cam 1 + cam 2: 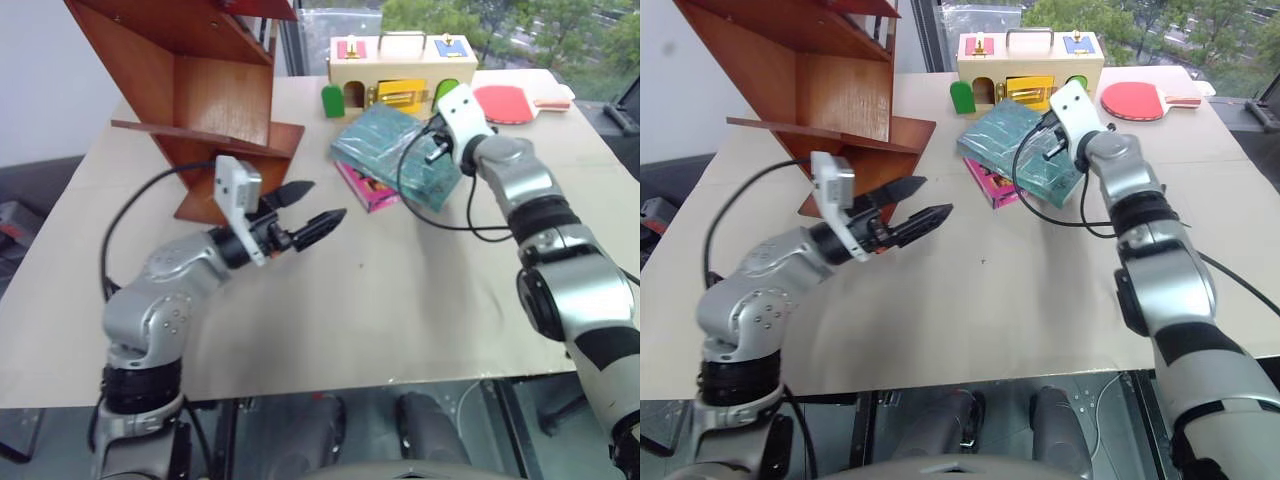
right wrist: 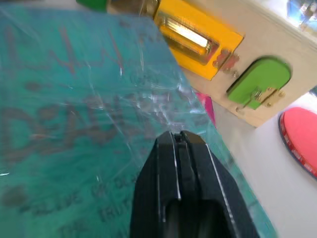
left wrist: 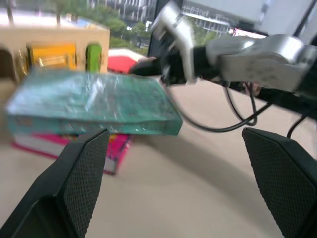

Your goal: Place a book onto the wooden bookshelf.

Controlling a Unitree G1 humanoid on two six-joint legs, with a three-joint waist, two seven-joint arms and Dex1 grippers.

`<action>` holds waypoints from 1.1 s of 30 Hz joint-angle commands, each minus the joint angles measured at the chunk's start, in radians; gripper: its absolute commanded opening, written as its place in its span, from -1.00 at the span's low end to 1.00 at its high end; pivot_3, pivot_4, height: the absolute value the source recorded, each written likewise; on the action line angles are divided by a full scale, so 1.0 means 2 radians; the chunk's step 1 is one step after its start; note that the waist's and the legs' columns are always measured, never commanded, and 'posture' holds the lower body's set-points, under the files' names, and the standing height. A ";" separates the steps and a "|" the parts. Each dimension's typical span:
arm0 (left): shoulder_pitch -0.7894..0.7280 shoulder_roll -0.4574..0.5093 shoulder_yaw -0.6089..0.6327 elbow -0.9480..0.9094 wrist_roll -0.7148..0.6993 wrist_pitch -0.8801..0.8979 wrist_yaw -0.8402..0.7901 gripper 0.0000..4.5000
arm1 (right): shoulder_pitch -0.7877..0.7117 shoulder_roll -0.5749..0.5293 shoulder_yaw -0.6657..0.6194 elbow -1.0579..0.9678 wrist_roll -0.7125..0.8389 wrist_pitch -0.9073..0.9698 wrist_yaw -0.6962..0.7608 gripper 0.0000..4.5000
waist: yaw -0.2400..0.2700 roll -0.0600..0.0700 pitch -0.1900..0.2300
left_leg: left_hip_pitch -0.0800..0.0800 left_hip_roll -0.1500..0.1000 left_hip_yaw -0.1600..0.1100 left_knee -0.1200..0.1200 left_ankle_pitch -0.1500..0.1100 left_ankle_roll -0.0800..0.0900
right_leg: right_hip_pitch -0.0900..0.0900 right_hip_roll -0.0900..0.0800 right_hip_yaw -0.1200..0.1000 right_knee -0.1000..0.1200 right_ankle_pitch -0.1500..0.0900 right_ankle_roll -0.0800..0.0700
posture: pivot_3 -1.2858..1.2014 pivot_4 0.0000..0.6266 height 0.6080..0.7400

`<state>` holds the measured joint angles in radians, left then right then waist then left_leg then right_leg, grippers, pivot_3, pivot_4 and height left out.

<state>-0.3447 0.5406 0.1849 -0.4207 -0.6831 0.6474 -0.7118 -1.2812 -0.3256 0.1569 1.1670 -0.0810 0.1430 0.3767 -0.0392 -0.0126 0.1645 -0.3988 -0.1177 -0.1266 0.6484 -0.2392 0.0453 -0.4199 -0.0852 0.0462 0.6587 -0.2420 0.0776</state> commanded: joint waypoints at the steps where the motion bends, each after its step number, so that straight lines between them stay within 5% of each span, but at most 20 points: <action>1: 0.022 0.028 0.016 -0.022 0.023 -0.047 -0.020 1.00 | -0.023 0.013 0.005 0.068 -0.035 -0.043 -0.027 -0.96 | 0.000 0.000 0.000 | 0.000 0.000 0.000 0.000 0.000 0.000 | 0.000 0.000 0.000 0.000 0.000 0.000 | 0.03 -0.52 1.00; 7: 0.063 0.034 0.031 -0.052 0.028 -0.061 0.003 1.00 | -0.009 0.040 0.014 0.084 -0.053 -0.054 0.104 -0.96 | -0.006 0.000 0.000 | 0.000 0.000 0.000 0.000 0.000 0.000 | 0.000 0.001 0.000 0.000 0.000 0.000 | 0.03 -0.52 1.00; 20: 0.046 0.037 0.011 -0.024 0.031 -0.068 -0.008 1.00 | 0.011 0.003 -0.049 0.029 -0.004 -0.100 0.189 -0.96 | -0.007 0.001 0.000 | 0.002 0.001 0.000 0.000 0.000 0.000 | 0.001 0.002 0.000 0.002 0.000 0.000 | 0.03 -0.52 1.00; 28: 0.010 0.045 -0.004 0.019 0.039 -0.080 -0.040 1.00 | -0.042 -0.024 -0.081 0.044 -0.015 -0.073 -0.006 -0.96 | -0.011 0.001 0.000 | 0.000 0.001 0.000 0.000 0.000 0.000 | -0.001 0.002 0.001 0.002 0.000 0.000 | 0.03 -0.52 1.00; 33: -0.004 0.043 -0.003 0.040 0.058 -0.109 -0.043 1.00 | -0.052 -0.025 -0.083 0.070 -0.022 -0.032 -0.054 -0.96 | -0.011 0.001 0.000 | 0.000 0.001 0.000 0.000 0.000 0.000 | -0.001 0.002 0.001 0.001 0.000 -0.001 | 0.03 -0.52 1.00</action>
<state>-0.3318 0.6181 0.1747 -0.3351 -0.5883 0.4735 -0.7996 -1.3652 -0.3771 -0.0048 1.2987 -0.1181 0.0556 0.2964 -0.0609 -0.0096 0.1651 -0.3995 -0.1157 -0.1251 0.6482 -0.2390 0.0447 -0.4228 -0.0812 0.0486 0.6616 -0.2414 0.0766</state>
